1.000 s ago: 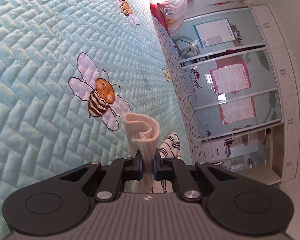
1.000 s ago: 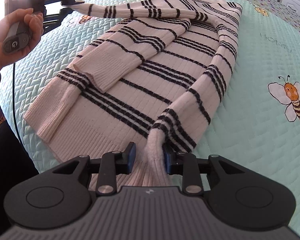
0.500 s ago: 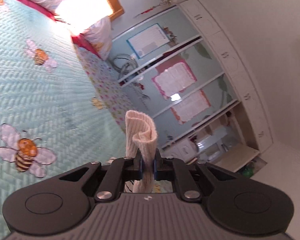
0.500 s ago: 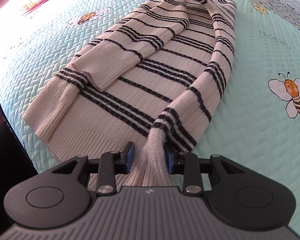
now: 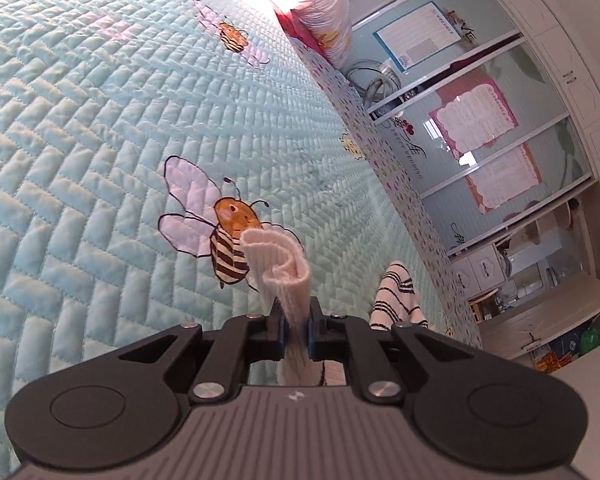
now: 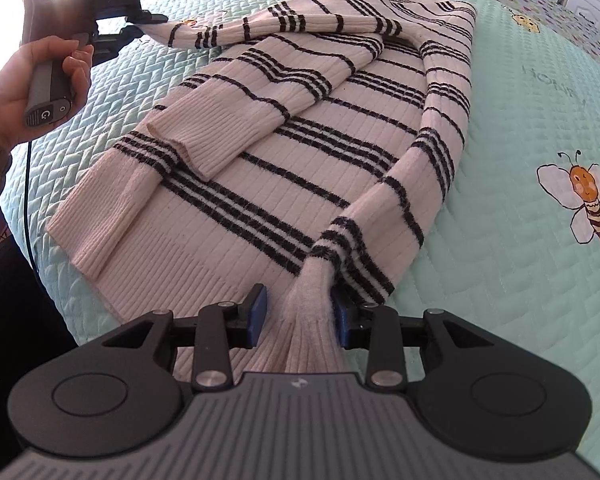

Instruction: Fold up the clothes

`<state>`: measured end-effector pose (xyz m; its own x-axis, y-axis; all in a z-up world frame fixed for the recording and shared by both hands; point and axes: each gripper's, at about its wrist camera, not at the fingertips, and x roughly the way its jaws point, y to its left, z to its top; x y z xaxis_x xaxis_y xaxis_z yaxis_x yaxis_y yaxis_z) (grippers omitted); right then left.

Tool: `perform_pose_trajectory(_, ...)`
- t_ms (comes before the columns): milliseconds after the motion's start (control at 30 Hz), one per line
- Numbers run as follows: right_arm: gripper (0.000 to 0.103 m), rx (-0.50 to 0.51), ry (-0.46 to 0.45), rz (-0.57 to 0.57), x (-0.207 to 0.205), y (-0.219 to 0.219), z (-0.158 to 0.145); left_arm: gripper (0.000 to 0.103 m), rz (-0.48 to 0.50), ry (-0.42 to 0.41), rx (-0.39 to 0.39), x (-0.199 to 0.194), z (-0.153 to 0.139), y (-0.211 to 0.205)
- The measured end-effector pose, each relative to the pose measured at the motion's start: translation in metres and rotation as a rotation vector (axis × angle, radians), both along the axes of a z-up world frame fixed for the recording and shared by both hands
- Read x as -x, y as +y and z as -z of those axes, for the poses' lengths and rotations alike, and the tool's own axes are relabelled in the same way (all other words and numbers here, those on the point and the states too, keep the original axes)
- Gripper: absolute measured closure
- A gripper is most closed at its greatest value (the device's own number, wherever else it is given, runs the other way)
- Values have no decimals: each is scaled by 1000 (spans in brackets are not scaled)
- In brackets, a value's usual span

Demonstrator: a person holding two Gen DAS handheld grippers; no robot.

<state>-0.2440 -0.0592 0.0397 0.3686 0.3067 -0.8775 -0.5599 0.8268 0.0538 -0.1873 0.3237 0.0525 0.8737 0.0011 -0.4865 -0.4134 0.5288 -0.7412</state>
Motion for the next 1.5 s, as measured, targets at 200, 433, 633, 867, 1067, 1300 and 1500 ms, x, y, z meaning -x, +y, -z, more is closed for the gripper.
perform_pose_trajectory(200, 40, -36, -36, 37, 10, -8, -5, 94, 32, 42, -17, -7, 10, 0)
perform_pose_trajectory(433, 42, -119, -63, 136, 18, -35, -10, 94, 53, 51, 9, -6, 20, 11)
perform_pose_trajectory(633, 64, -135, -93, 164, 29, -46, -11, 94, 124, 34, -75, -33, -5, 6)
perform_pose_trajectory(867, 97, -43, -69, 134, 31, -36, -29, 94, 147, 14, -129, -50, -23, 6)
perform_pose_trajectory(1067, 97, 117, -108, 101, 34, -36, -50, 77, 188, 33, -43, -24, -8, 6)
perform_pose_trajectory(1300, 97, 133, -83, -44, 47, 4, -41, 68, 279, 38, -24, 21, -10, -17)
perform_pose_trajectory(1500, 93, 34, 2, -103, 50, 31, -9, 60, 509, -48, -66, 43, -29, -71)
